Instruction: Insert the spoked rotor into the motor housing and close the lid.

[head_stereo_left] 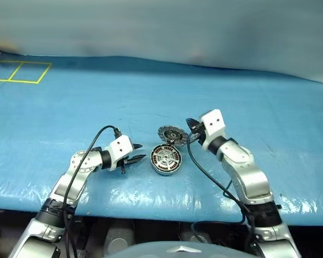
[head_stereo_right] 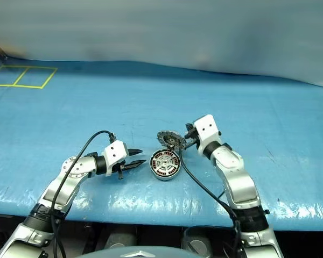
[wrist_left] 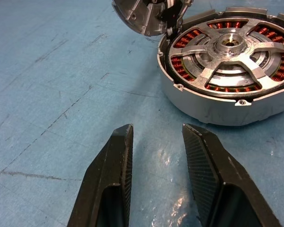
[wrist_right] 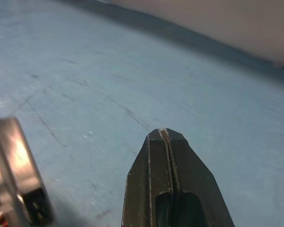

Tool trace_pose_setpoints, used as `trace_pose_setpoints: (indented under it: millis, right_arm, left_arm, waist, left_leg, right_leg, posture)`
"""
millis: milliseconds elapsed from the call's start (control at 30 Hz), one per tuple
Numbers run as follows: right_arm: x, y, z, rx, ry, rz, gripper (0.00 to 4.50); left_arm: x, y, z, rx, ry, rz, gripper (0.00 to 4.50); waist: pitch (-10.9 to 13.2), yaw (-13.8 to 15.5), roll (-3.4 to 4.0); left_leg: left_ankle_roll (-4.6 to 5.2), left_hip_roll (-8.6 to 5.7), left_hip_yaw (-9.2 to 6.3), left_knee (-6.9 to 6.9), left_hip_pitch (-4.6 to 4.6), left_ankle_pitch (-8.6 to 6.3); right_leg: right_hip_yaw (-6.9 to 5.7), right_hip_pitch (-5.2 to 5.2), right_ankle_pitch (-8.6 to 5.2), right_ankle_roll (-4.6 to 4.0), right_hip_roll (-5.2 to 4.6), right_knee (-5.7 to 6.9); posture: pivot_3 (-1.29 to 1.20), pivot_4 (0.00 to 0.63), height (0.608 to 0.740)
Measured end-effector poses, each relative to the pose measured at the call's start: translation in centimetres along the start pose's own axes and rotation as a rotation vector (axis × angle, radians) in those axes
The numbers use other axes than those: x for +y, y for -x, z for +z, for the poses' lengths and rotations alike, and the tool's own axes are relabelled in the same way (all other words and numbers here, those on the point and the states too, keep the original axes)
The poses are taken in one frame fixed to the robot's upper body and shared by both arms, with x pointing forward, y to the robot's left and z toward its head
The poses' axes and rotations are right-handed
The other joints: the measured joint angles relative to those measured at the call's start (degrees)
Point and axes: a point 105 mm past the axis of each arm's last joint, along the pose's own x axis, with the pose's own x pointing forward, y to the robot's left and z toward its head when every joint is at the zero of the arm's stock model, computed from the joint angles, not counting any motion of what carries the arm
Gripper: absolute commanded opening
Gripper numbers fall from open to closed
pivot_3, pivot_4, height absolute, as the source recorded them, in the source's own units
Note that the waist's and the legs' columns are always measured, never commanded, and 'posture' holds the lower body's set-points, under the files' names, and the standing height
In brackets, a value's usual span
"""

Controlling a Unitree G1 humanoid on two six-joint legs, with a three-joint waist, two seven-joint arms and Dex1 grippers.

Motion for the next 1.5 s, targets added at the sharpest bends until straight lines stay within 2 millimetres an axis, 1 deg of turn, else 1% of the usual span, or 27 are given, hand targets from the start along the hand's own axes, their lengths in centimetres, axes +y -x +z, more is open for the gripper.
trace_pose_setpoints:
  millis: [133,233,400,533,633,800,967,1067,1133,1167,1300,1333,1467,1500]
  right_arm:
    - [1.9,0.2,-0.1,0.005,-0.058,0.165,0.00]
    - [3.5,1.4,-0.3,0.028,-0.052,0.308,0.00]
    - [6.1,3.1,-1.8,0.098,-0.030,0.463,0.00]
    - [7.6,3.9,-3.5,0.164,-0.011,0.521,0.00]
    - [8.2,3.9,-4.0,0.162,0.050,0.536,0.00]
    - [7.9,3.2,-4.3,0.107,0.119,0.476,0.00]
    - [7.3,3.0,-4.2,0.044,-0.029,0.410,0.00]
    - [6.4,3.3,-3.9,0.022,-0.070,0.381,0.58]
    - [6.2,3.4,-3.7,0.013,-0.083,0.376,1.17]
    - [6.3,3.5,-3.7,0.011,-0.088,0.386,1.57]
    - [6.7,3.8,-4.0,0.017,-0.105,0.400,2.91]
    - [6.7,3.8,-4.0,0.017,-0.106,0.400,3.17]
    - [7.3,4.0,-3.9,0.018,-0.124,0.429,4.49]
    - [7.6,3.9,-3.8,0.012,-0.133,0.439,4.49]
  left_arm:
    - [0.1,0.4,-0.5,0.018,0.009,0.018,1.72]
    - [0.2,0.9,-0.8,0.029,0.013,0.030,1.72]
    - [0.4,1.2,-1.1,0.031,0.026,0.048,1.72]
    - [0.5,1.3,-1.0,0.028,0.029,0.057,1.72]
    - [0.5,1.2,-1.0,0.024,0.031,0.059,1.72]
    - [0.5,1.1,-0.8,0.007,0.044,0.056,1.72]
    - [0.2,0.9,-0.6,-0.025,0.070,0.056,1.72]
    - [0.1,0.9,-0.7,-0.025,0.075,0.058,1.75]
    - [-0.1,0.7,-0.7,-0.030,0.082,0.057,1.75]
    - [-0.1,0.7,-0.7,-0.032,0.084,0.057,1.75]
    - [-0.2,0.6,-0.6,-0.034,0.085,0.057,1.75]
    - [-0.2,0.6,-0.6,-0.035,0.085,0.056,1.75]
    - [-0.2,0.6,-0.6,-0.035,0.085,0.056,1.75]
    - [-0.2,0.6,-0.6,-0.035,0.085,0.055,1.75]
  waist:
    - [0.0,-0.1,0.02]
    - [0.0,-0.2,0.05]
    - [0.0,-0.2,0.05]
    - [0.0,-0.1,0.04]
    - [0.0,-0.2,0.02]
    - [-0.1,-0.1,-0.10]
    - [-0.1,-0.1,-0.07]
    - [0.0,-0.1,-0.06]
    - [0.0,-0.1,-0.05]
    - [0.0,-0.1,-0.06]
    - [0.0,-0.1,-0.05]
    - [0.0,-0.1,-0.05]
    - [0.0,-0.1,-0.05]
    - [0.0,-0.1,-0.05]
  left_leg:
    - [0.00,-0.01,-0.02,-0.04,0.01,0.00]
    - [0.00,0.00,-0.02,-0.03,0.03,0.00]
    - [-0.01,0.01,-0.01,0.01,0.03,0.00]
    - [-0.01,0.01,0.00,0.01,0.02,-0.01]
    - [-0.01,0.01,0.00,0.01,0.09,-0.01]
    - [-0.03,0.02,0.00,0.08,0.19,-0.01]
    - [-0.04,0.01,0.00,0.09,0.07,-0.01]
    - [-0.03,0.01,0.00,0.01,0.08,-0.01]
    - [-0.03,0.01,0.00,0.00,0.07,-0.01]
    - [-0.03,0.02,0.00,-0.01,0.07,-0.01]
    - [-0.04,0.02,0.01,0.03,0.07,-0.01]
    - [-0.04,0.01,0.01,0.04,0.07,-0.01]
    - [-0.04,0.01,0.00,0.01,0.07,-0.01]
    - [-0.04,0.02,0.01,0.01,0.07,-0.01]
  right_leg:
    - [-0.01,-0.01,-0.02,0.00,0.00,0.00]
    - [-0.01,-0.01,-0.03,0.00,0.00,0.00]
    - [0.00,-0.03,-0.03,-0.01,0.00,0.01]
    - [-0.01,-0.04,-0.03,-0.01,0.00,0.00]
    - [-0.01,-0.01,-0.04,-0.01,0.00,0.01]
    - [-0.02,0.08,-0.03,0.00,0.00,0.01]
    - [-0.01,0.04,-0.02,0.00,-0.01,0.01]
    - [-0.01,0.02,-0.03,0.00,0.00,0.00]
    - [-0.02,0.01,-0.03,0.00,0.00,0.00]
    - [-0.02,0.00,-0.03,-0.01,0.00,0.00]
    - [-0.01,0.00,-0.03,-0.01,0.00,0.00]
    - [-0.01,0.01,-0.03,-0.01,0.00,0.00]
    - [-0.01,0.00,-0.04,-0.01,0.00,0.00]
    - [-0.01,-0.01,-0.04,-0.01,0.00,0.00]
  posture:
    - [0.00,0.150,0.740]
    - [0.00,0.150,0.740]
    - [0.00,0.150,0.740]
    - [0.00,0.150,0.740]
    - [0.00,0.150,0.740]
    - [0.00,0.150,0.740]
    - [0.00,0.150,0.740]
    - [0.00,0.150,0.740]
    - [0.00,0.150,0.740]
    - [0.00,0.150,0.740]
    - [0.00,0.150,0.740]
    - [0.00,0.150,0.740]
    - [0.00,0.150,0.740]
    - [0.00,0.150,0.740]
